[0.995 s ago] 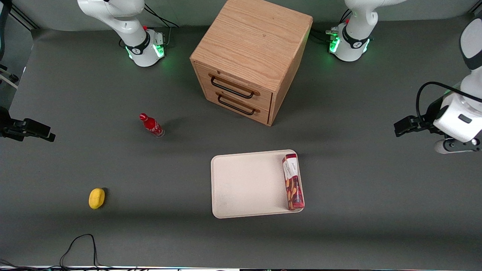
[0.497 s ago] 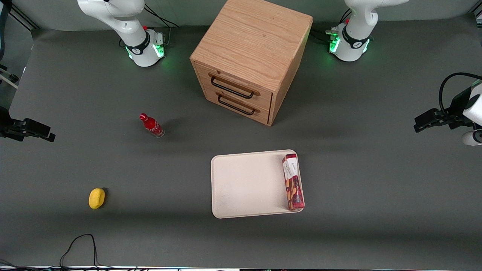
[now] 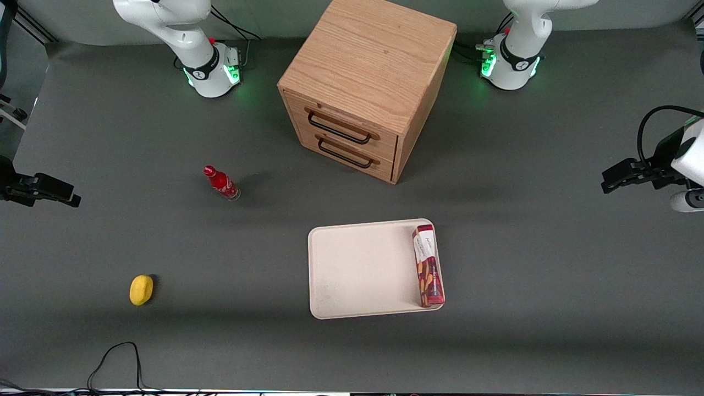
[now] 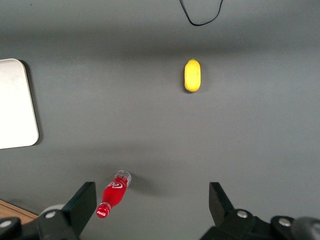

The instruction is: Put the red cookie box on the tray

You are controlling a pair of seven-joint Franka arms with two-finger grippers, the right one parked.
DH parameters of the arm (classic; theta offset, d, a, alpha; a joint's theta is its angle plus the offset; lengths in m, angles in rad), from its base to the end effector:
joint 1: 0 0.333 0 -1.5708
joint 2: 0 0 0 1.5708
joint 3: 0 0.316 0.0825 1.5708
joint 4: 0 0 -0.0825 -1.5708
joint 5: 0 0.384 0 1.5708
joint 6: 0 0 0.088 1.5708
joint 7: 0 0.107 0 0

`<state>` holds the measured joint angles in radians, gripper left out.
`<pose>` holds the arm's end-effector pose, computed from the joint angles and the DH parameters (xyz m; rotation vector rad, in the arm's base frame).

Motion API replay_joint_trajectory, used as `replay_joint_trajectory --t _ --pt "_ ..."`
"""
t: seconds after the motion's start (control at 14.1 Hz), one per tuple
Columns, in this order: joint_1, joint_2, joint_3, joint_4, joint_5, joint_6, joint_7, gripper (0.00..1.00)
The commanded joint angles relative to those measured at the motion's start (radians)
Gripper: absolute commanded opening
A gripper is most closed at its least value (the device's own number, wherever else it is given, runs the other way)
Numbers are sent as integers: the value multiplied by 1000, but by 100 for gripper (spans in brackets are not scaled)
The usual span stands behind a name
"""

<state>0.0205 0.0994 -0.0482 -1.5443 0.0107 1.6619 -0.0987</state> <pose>0.5922 -0.0140 0.5882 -3.1348 -0.1104 -0.0293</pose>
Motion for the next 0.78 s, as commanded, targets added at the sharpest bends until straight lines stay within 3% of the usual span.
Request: replay_joint_trajectory --t 0.0,0.71 --pt "-20 -15 18 1 -29 -28 16 100" --pt "-17 -13 19 0 -15 -94 31 100"
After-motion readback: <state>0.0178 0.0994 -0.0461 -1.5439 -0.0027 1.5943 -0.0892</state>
